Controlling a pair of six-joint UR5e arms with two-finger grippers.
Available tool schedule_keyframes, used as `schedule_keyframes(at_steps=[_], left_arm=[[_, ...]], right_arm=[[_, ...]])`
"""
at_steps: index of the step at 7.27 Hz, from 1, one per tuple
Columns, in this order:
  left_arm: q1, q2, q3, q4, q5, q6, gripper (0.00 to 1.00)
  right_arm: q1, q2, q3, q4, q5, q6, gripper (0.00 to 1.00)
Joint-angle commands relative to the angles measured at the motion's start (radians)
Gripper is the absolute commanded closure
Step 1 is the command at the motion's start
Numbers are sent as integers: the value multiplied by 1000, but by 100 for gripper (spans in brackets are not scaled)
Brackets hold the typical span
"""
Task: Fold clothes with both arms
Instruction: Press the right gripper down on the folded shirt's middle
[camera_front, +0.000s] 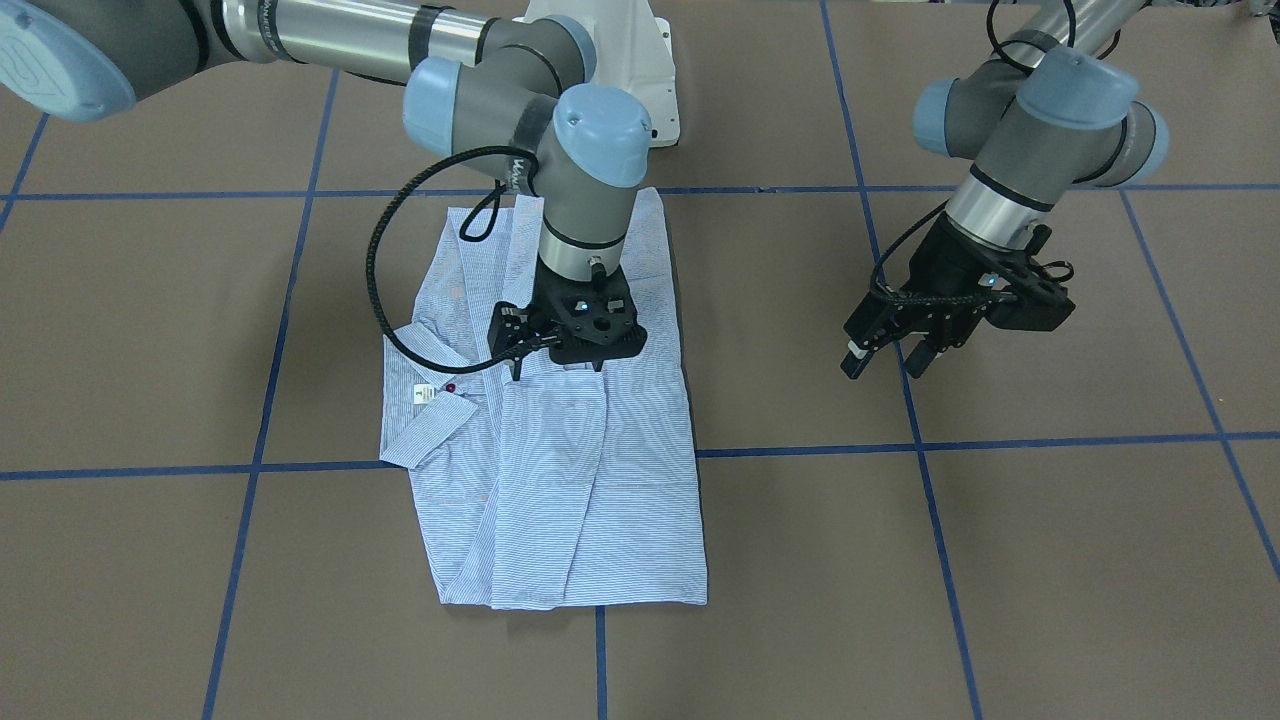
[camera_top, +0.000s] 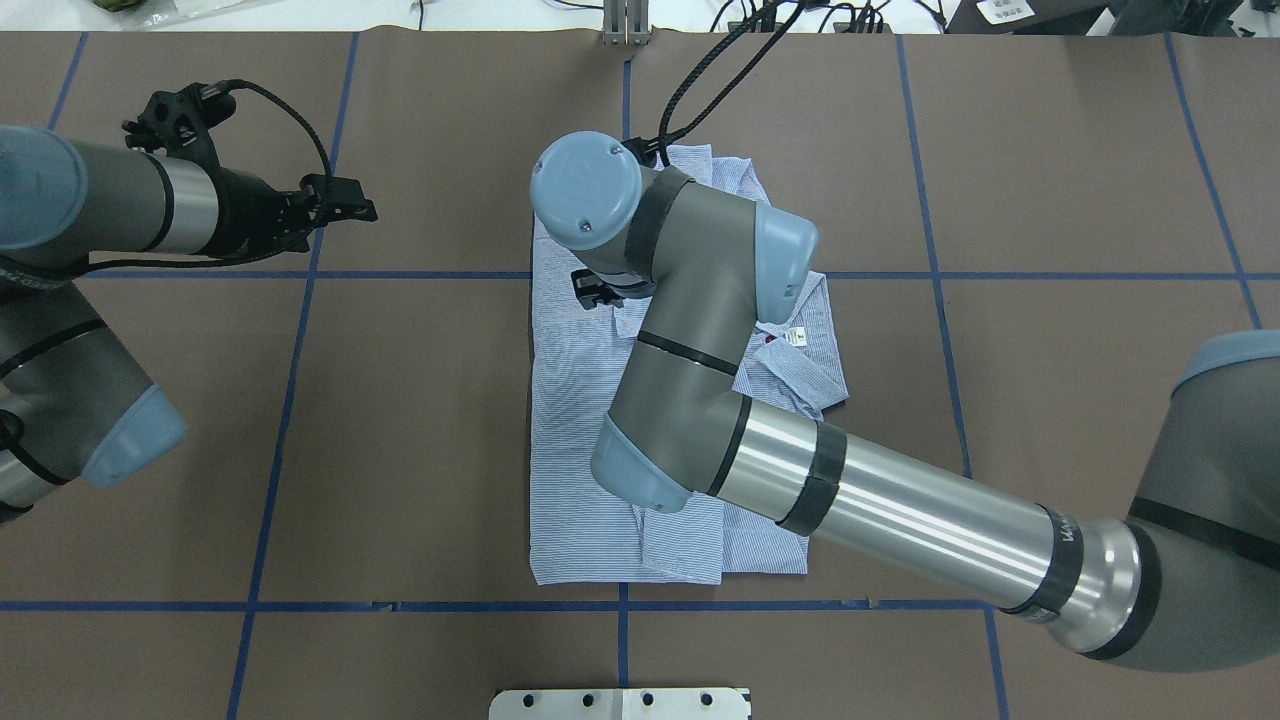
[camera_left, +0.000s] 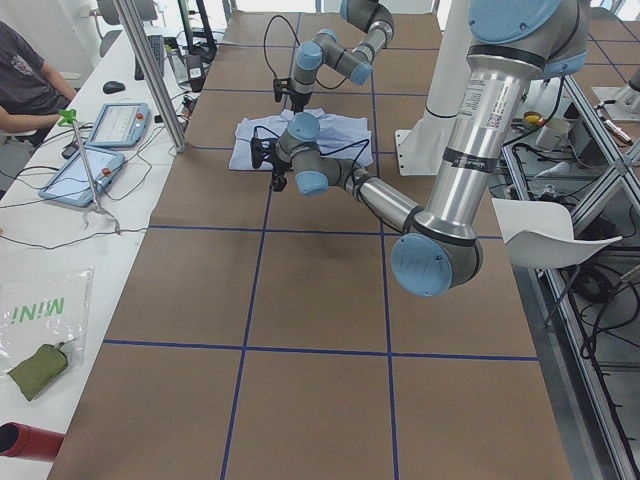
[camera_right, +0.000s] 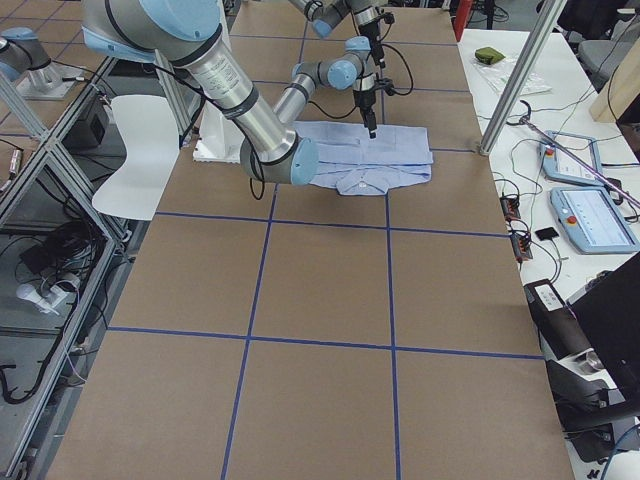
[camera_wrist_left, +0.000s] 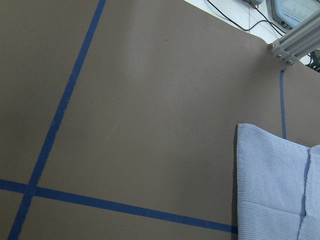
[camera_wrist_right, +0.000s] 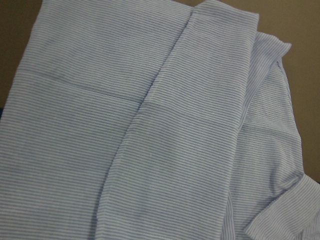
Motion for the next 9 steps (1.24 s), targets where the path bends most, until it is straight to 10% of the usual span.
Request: schedule_keyframes(at_steps=[1,5,9], left_arm=[[3,0,5,-2,0,-1,0],[6,0,14,-11,2,-5,0],[6,0,18,-11,2,-2,0]], right_arm=[[-32,24,-52,-5,5,-23,7],[-61,19,-87,4,-7,-25,60],[-66,18,-93,32,-7,-30,60]])
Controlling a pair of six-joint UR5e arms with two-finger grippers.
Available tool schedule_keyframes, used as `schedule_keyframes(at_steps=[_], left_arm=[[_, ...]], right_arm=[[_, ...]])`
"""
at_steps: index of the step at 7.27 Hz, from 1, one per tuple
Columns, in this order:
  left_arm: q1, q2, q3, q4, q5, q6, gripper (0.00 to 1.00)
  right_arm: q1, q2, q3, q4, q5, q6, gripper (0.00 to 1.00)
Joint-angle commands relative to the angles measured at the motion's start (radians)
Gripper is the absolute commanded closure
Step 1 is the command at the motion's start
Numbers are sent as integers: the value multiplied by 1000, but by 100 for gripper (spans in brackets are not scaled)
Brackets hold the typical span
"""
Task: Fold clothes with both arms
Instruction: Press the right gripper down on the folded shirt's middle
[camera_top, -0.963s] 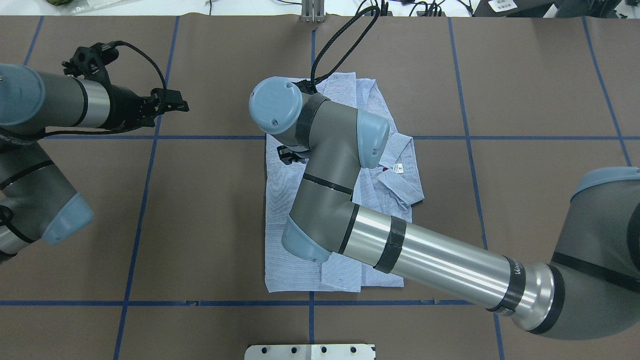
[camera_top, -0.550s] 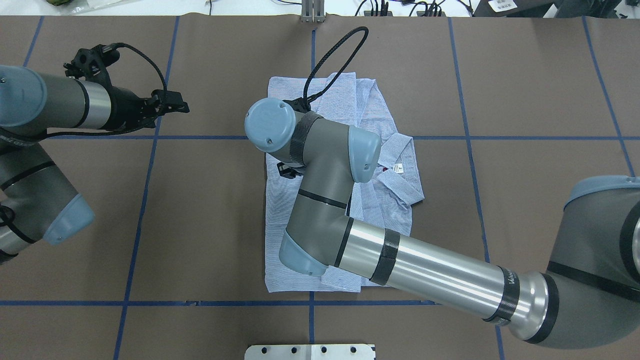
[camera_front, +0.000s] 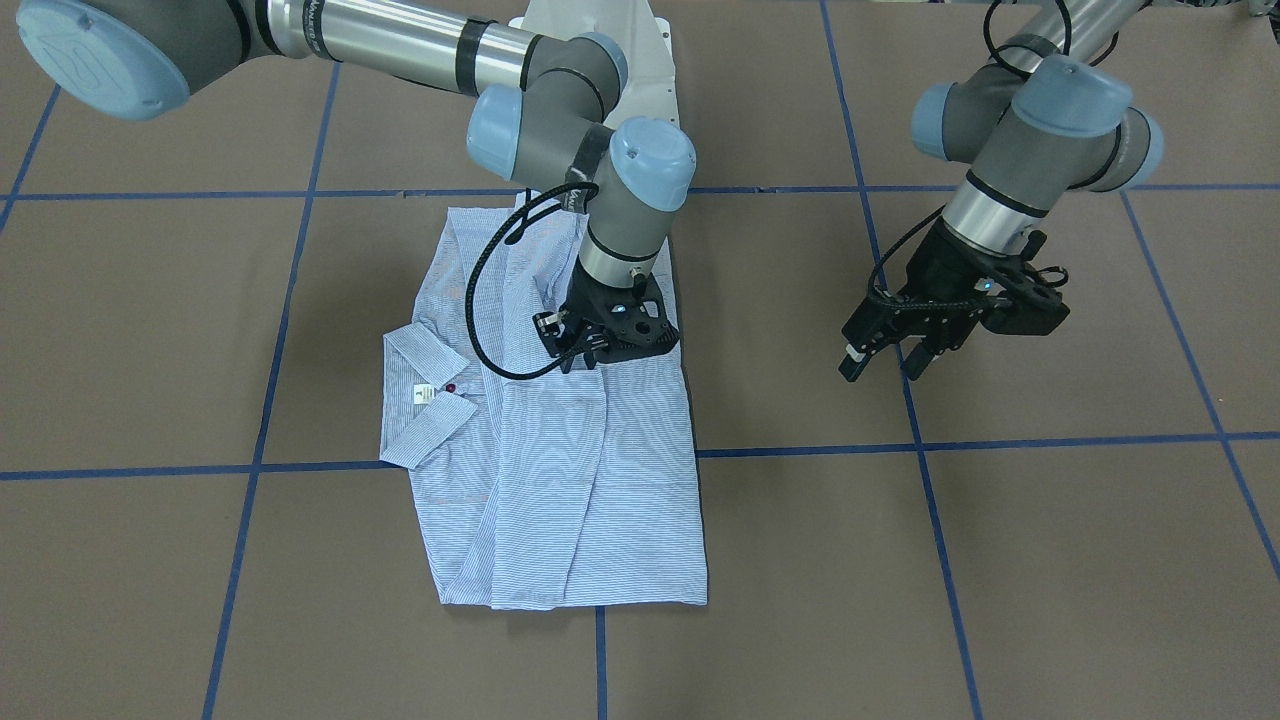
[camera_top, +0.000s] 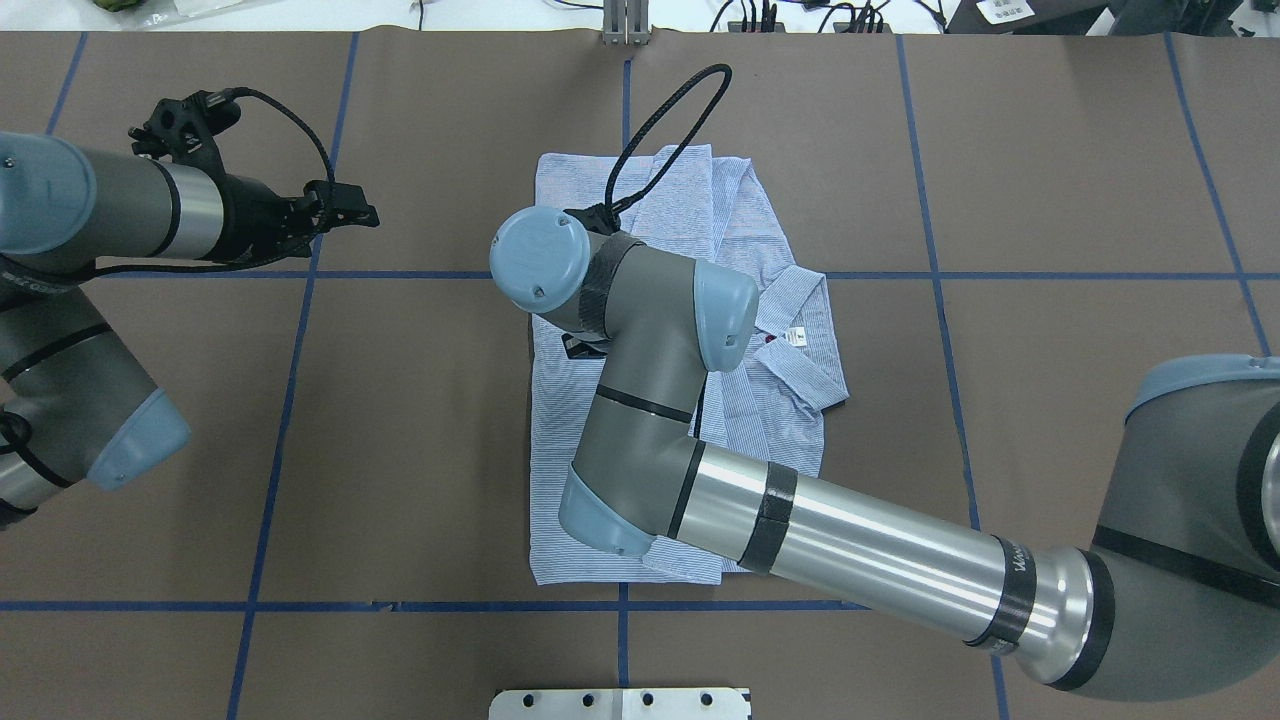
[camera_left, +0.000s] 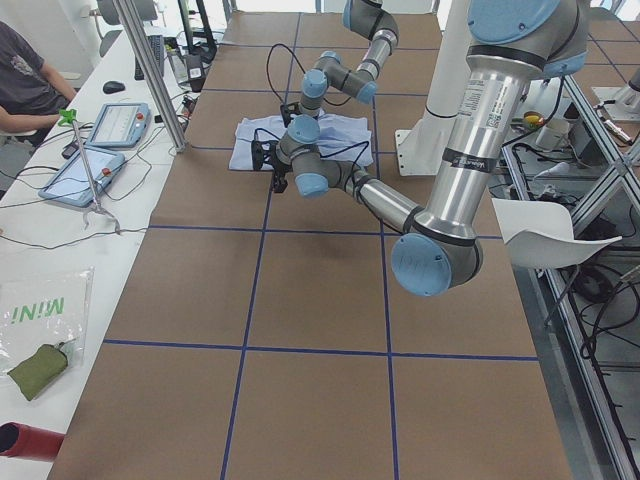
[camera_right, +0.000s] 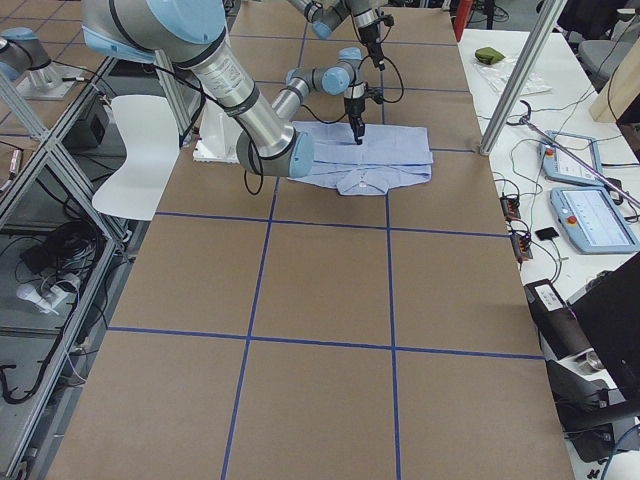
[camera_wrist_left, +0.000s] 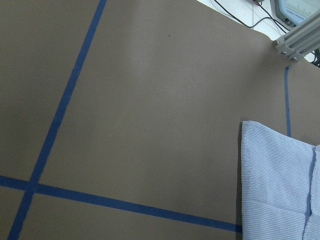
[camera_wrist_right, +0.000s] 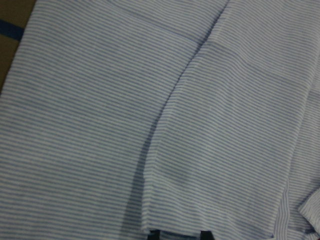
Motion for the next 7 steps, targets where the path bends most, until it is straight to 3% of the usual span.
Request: schedule_keyframes(at_steps=[1,2,5,6,7], left_arm=[[-1,0,1,0,-1,2,0],[1,-2,1,0,0,0,0],[1,-6,3,0,0,0,0],[1,-11,3,2,0,-4,0],[1,-12,3,3,0,-6,0]], right_arm=[[-1,-1,-15,49,-1,0,47],[-1,-2,-15,49,-2,0,36],[-3,-9,-15,51,-2,3,38],[-3,-10,-15,51,-2,4,49],[-3,-12,-15,51,-2,3,77]])
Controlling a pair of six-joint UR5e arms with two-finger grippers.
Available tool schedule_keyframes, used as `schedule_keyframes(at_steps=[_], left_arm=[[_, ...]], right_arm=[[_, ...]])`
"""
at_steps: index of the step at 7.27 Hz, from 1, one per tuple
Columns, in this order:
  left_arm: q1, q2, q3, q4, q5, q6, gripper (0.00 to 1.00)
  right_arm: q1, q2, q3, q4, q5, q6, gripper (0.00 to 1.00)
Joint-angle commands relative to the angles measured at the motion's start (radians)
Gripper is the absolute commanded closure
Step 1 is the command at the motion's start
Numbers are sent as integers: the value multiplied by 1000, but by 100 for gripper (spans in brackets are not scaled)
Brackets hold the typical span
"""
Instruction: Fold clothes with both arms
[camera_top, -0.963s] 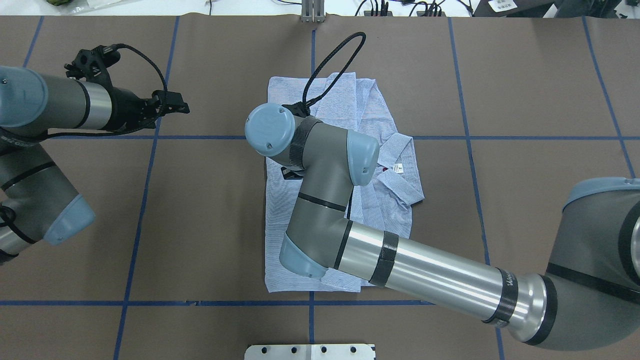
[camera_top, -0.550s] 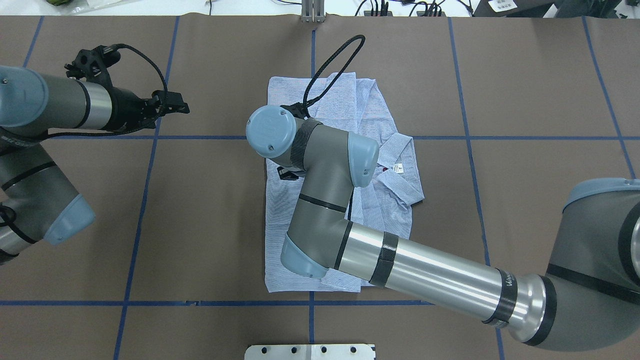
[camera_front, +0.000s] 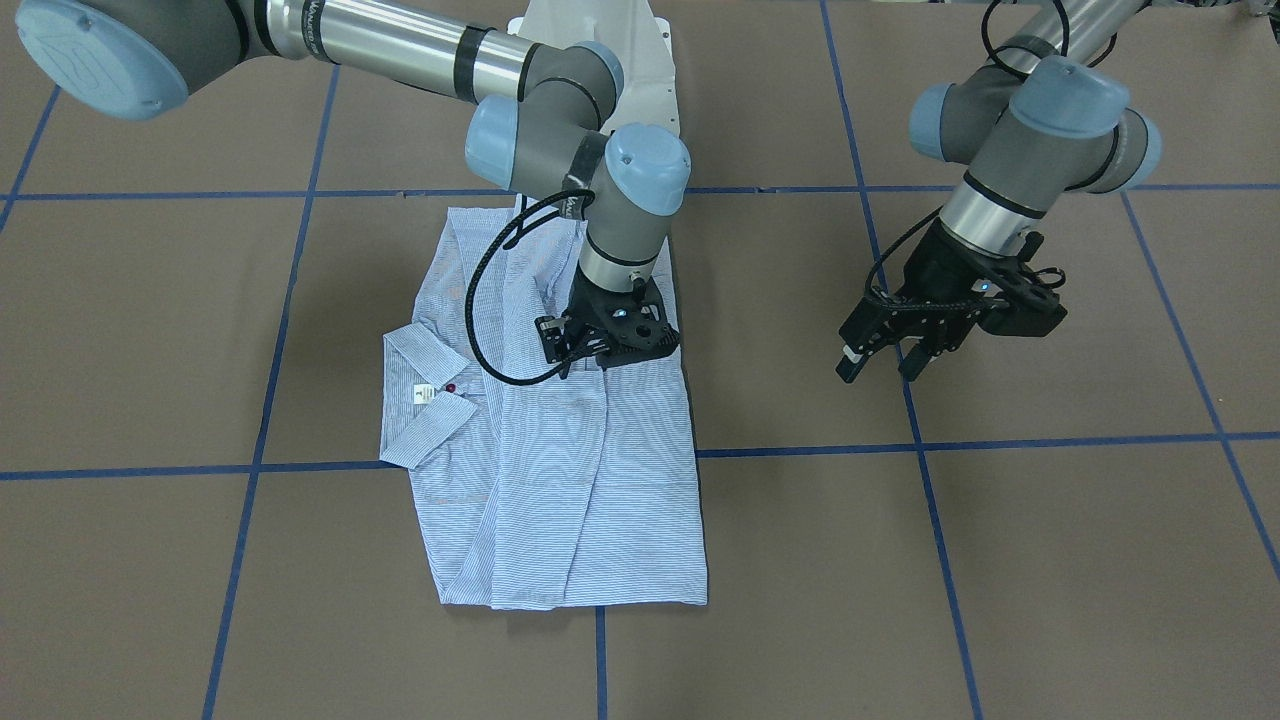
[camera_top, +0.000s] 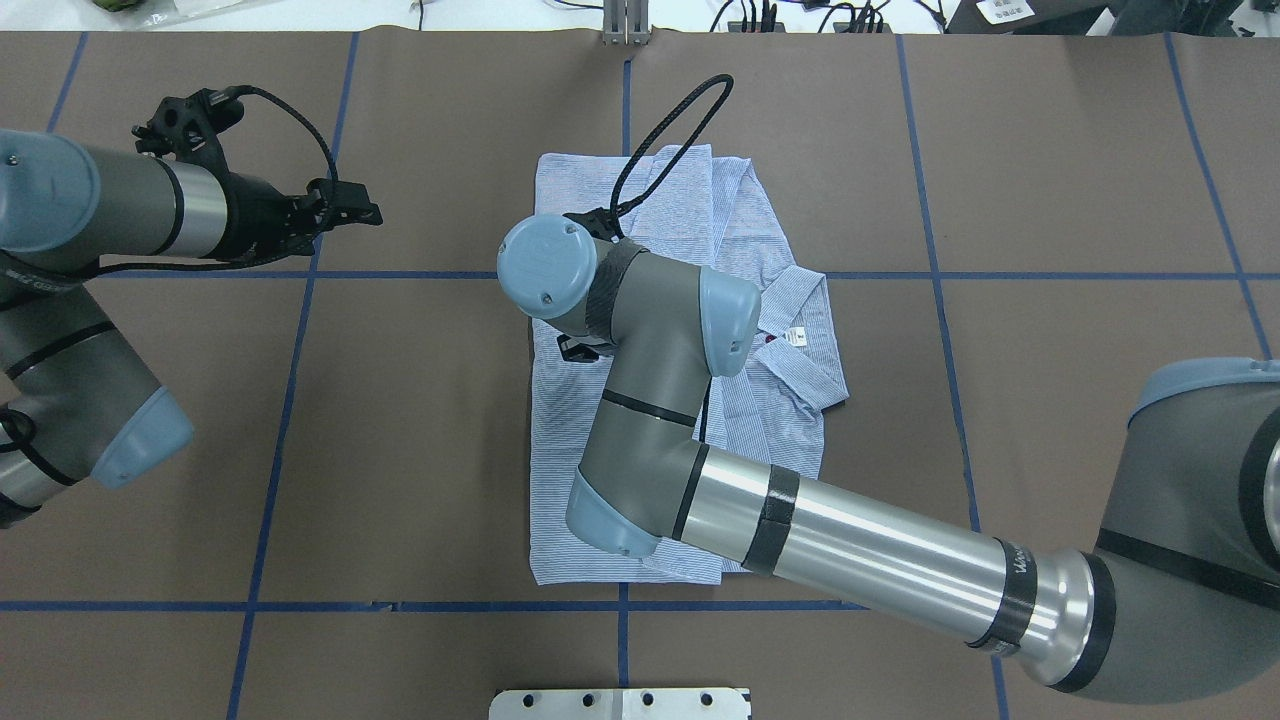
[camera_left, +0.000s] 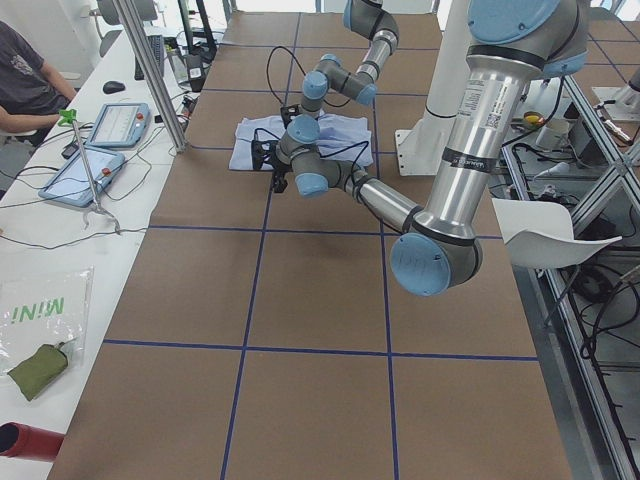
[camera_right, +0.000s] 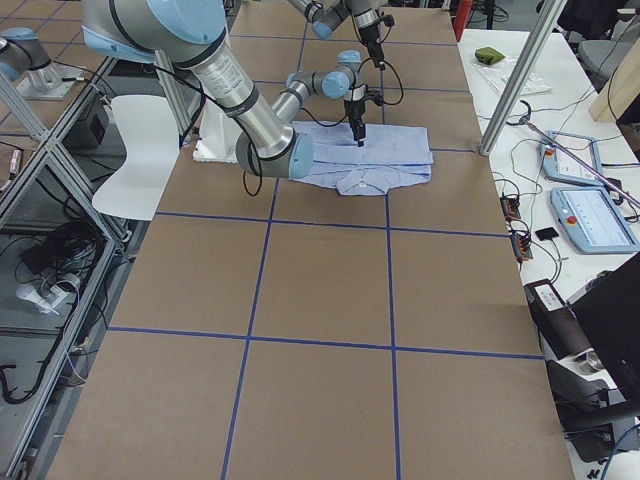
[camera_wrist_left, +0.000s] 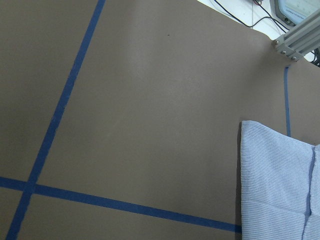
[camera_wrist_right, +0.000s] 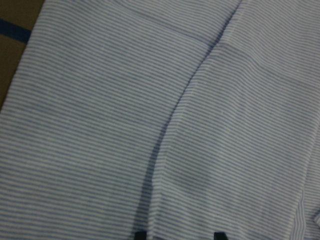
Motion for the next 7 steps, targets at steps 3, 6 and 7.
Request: schedule_keyframes(at_steps=[3,6,7], left_arm=[[0,-8,0,3,0,-6,0],[2,-9,0,6,0,-6,0],[2,-11,-1,8,0,-7,0]], right_arm=[[6,-5,9,-3,2,-5,100],[36,-144,192,-15,15,-6,100],[55,-216,281,-52,20,-34,100]])
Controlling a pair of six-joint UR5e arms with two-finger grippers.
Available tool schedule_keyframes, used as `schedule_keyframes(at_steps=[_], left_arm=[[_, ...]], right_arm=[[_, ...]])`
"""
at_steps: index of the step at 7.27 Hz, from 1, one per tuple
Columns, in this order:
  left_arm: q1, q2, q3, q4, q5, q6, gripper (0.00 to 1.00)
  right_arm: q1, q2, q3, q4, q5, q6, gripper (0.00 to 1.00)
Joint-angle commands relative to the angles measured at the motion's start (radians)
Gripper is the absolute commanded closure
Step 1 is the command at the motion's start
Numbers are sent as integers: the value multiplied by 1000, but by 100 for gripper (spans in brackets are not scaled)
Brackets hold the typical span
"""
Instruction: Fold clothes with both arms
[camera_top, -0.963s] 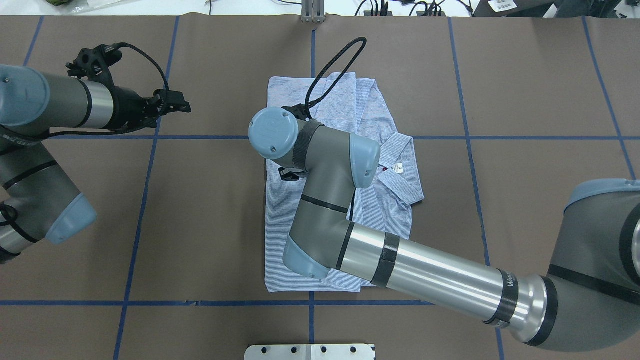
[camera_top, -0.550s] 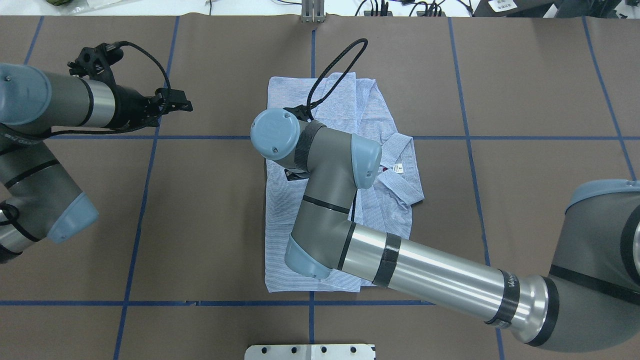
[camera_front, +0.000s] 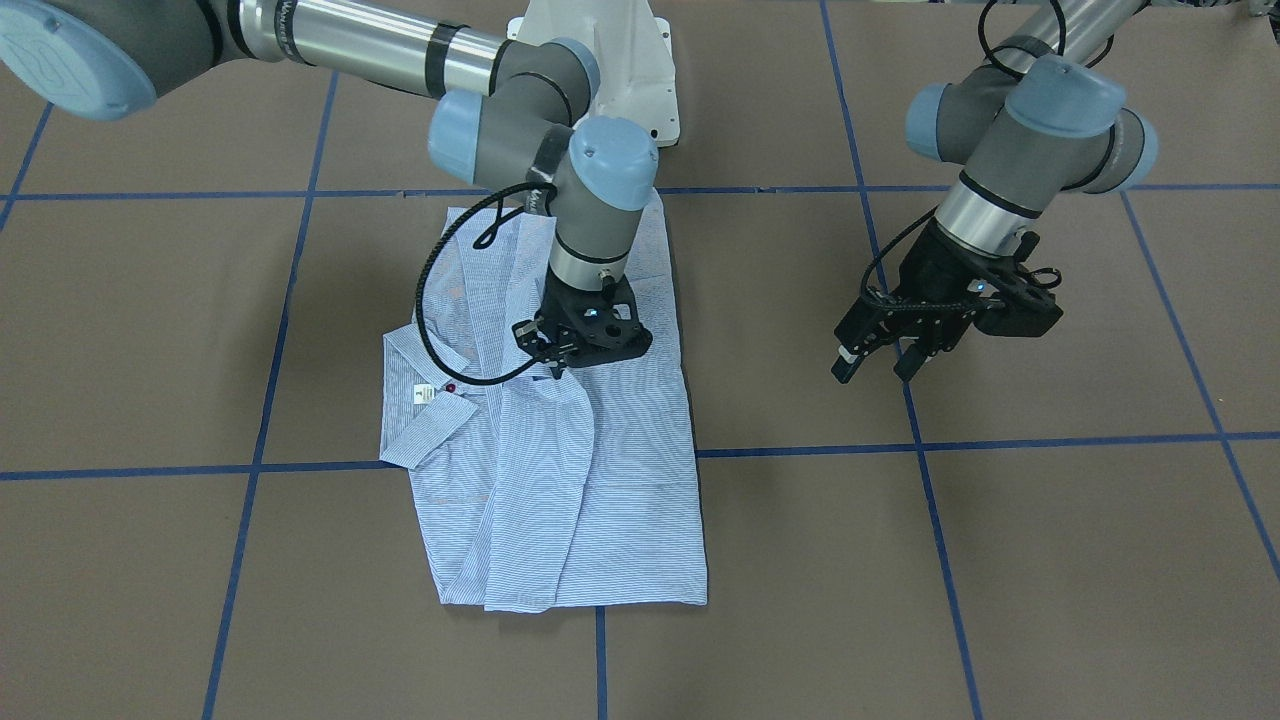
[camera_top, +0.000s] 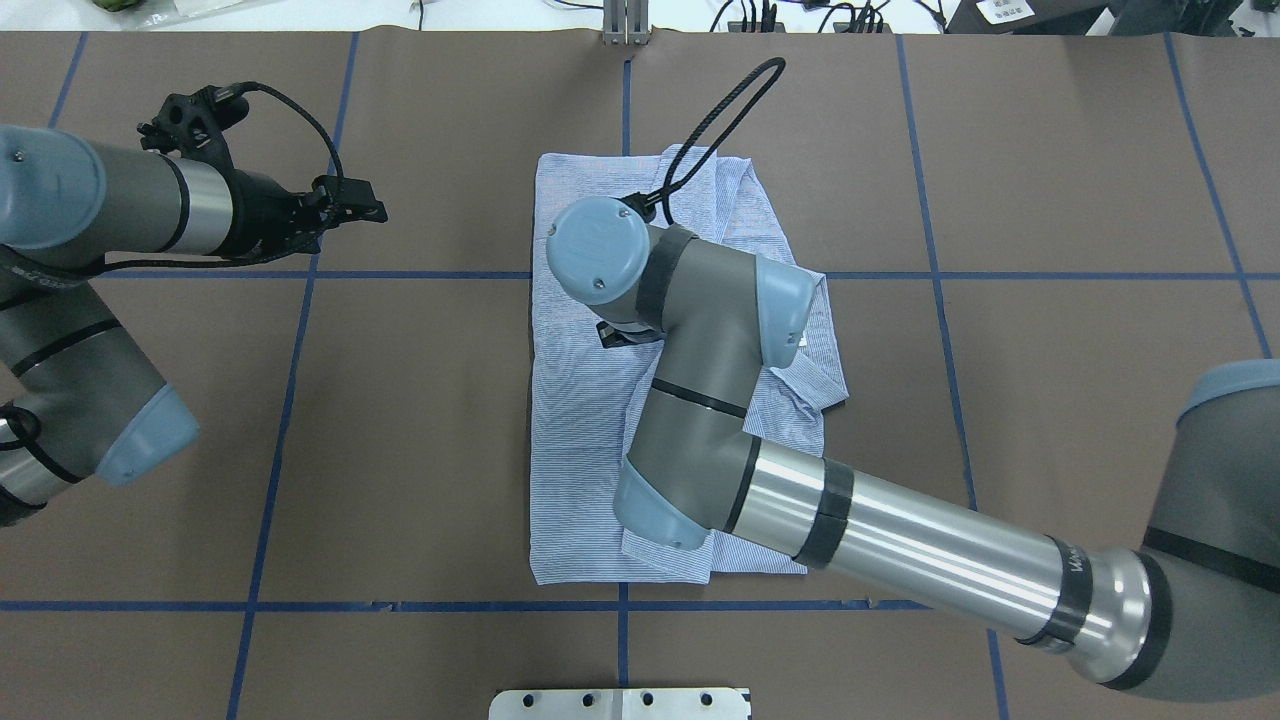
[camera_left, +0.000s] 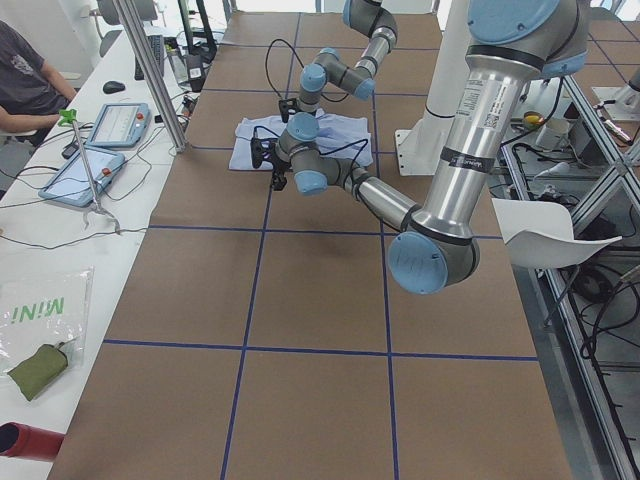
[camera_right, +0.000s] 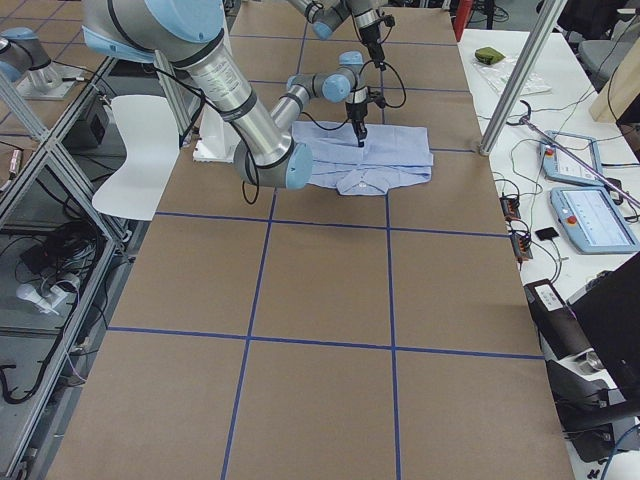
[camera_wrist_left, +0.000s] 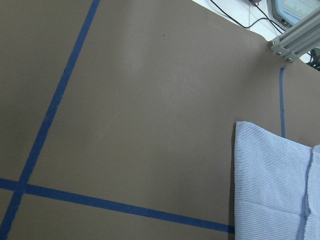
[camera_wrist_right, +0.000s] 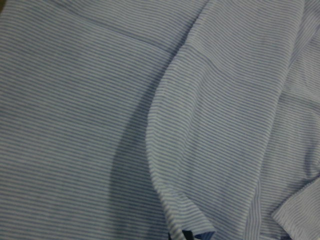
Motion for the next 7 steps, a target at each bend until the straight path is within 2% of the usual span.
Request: schedule_keyframes(at_steps=[1,2,5,6,7], left_arm=[[0,-6,-1,2,2,-3,0],[0,-12,-1,3,2,-13,0],[3,-40,-1,5,3,-49,0],[3,-46,-1,6,2,-49,0],[3,-46,-1,5,2,-49,0]], right_arm=[[38,-133,168,-69,11,-72,100],[62,-179,214,-75,22,-98,100],[101,-267,225,-69,29,-131,100],[112,-271,222,-63,26,-157,1],[113,-262,225,-63,28,-152,0]])
